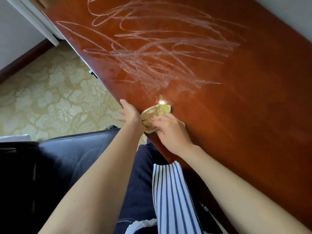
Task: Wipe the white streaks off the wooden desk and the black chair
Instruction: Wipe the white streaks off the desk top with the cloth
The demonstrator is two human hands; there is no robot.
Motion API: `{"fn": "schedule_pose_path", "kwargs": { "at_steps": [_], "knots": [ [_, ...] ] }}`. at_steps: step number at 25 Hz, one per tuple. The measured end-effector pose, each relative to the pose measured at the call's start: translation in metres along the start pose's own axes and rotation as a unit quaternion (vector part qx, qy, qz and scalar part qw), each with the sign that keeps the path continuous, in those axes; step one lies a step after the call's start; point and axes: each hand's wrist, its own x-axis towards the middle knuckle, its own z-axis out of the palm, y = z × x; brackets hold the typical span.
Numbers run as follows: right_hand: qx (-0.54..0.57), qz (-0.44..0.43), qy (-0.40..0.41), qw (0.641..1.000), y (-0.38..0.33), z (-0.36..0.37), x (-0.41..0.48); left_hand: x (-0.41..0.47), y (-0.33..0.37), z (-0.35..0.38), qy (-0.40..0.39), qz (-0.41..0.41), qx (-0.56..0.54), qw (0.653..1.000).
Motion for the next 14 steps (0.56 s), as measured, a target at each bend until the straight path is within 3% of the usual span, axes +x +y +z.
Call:
{"fn": "schedule_pose_path", "kwargs": {
  "at_steps": [4, 8, 14],
  "knots": [
    [-0.008, 0.005, -0.024, 1.000, 0.019, -0.023, -0.030, -0.035, 0.009, 0.007, 0.029, 0.018, 0.014, 0.999],
    [-0.035, 0.051, -0.002, 0.998, 0.042, -0.050, -0.027, -0.026, 0.012, 0.004, 0.002, -0.012, -0.030, 0.999],
    [-0.047, 0.183, 0.092, 0.978, 0.068, -0.077, 0.041, 0.004, 0.001, -0.004, -0.017, -0.021, 0.048, 0.998]
  ]
}}
